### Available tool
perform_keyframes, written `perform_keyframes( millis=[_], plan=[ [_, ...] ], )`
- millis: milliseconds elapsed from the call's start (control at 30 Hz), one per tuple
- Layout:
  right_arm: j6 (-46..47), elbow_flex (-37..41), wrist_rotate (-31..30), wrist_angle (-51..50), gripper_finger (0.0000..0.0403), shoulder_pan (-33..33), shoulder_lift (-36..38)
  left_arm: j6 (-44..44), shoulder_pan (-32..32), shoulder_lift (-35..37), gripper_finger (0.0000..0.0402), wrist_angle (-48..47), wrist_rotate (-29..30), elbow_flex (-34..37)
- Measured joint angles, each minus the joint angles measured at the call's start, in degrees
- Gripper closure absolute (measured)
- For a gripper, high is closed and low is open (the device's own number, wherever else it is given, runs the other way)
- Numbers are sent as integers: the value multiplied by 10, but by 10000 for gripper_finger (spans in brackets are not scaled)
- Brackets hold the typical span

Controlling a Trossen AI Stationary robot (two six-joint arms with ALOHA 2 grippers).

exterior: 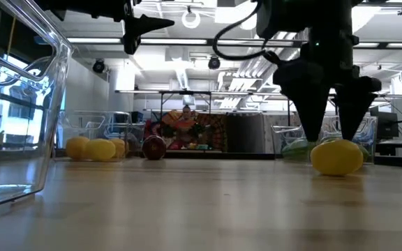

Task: Sort produce into baskets
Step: Put the yellow lemon into the top left transparent bin

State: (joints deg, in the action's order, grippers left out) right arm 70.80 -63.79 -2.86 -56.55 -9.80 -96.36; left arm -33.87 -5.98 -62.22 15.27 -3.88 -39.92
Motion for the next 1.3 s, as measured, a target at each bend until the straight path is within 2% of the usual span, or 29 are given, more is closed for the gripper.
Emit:
perform_keyframes(
  millis=[200,367,500,633,800,900,967,1133,1300],
  plan=[
    [28,0,25,20,6,-1,-21,-6,0,0,210,-15,0,0],
    [29,0,28,31,7,-1,-56,-56,0,0,210,-12,0,0],
    [29,0,30,39,29,2,-76,-60,0,0,210,-14,0,0],
    [26,-1,30,42,94,3,-80,-60,0,0,210,-15,0,0],
    [-14,-32,21,40,209,4,-72,-52,-4,0,210,-16,2,0],
    [-50,-70,-21,45,272,7,-62,-74,-24,14,210,10,4,0],
    [-74,-101,-62,63,286,12,-57,-74,-46,42,210,67,5,0],
    [-178,-159,-143,202,286,44,-58,-63,-102,140,210,177,3,0],
    [-269,-164,-134,469,262,98,-73,-40,-117,241,210,192,-3,0]
  ],
)
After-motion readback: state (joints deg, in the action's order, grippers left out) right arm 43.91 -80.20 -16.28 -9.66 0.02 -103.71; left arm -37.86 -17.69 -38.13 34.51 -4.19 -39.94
